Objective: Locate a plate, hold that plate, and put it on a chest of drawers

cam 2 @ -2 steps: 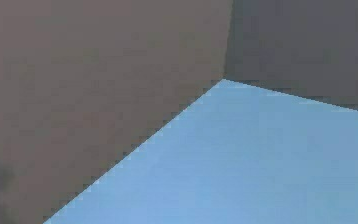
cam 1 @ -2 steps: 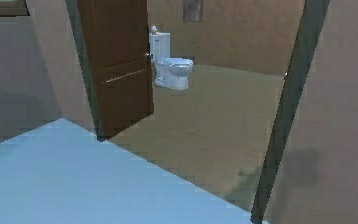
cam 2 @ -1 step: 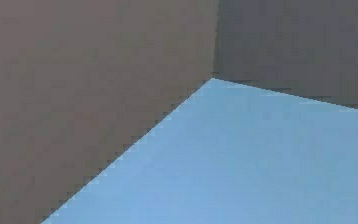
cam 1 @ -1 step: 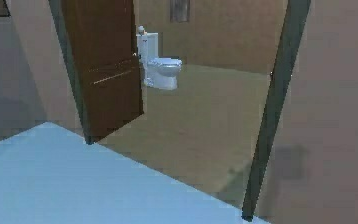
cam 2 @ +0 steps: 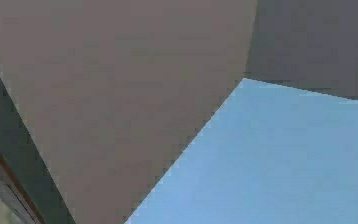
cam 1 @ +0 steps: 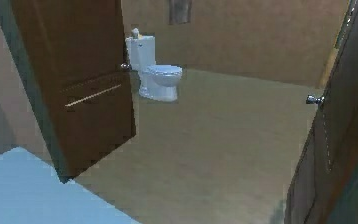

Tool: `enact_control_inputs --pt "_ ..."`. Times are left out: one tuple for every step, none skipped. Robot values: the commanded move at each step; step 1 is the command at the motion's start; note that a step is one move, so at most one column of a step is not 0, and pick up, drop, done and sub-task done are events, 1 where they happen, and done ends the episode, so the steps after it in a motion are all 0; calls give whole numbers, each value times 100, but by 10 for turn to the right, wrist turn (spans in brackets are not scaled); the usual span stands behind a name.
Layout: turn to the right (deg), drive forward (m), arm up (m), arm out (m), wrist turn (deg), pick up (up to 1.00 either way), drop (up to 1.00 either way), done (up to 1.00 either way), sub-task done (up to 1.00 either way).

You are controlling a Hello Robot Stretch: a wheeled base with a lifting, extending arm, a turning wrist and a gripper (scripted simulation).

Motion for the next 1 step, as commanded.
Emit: enact_control_inputs --pt "90 0 0 0 0 0 0 0 0"
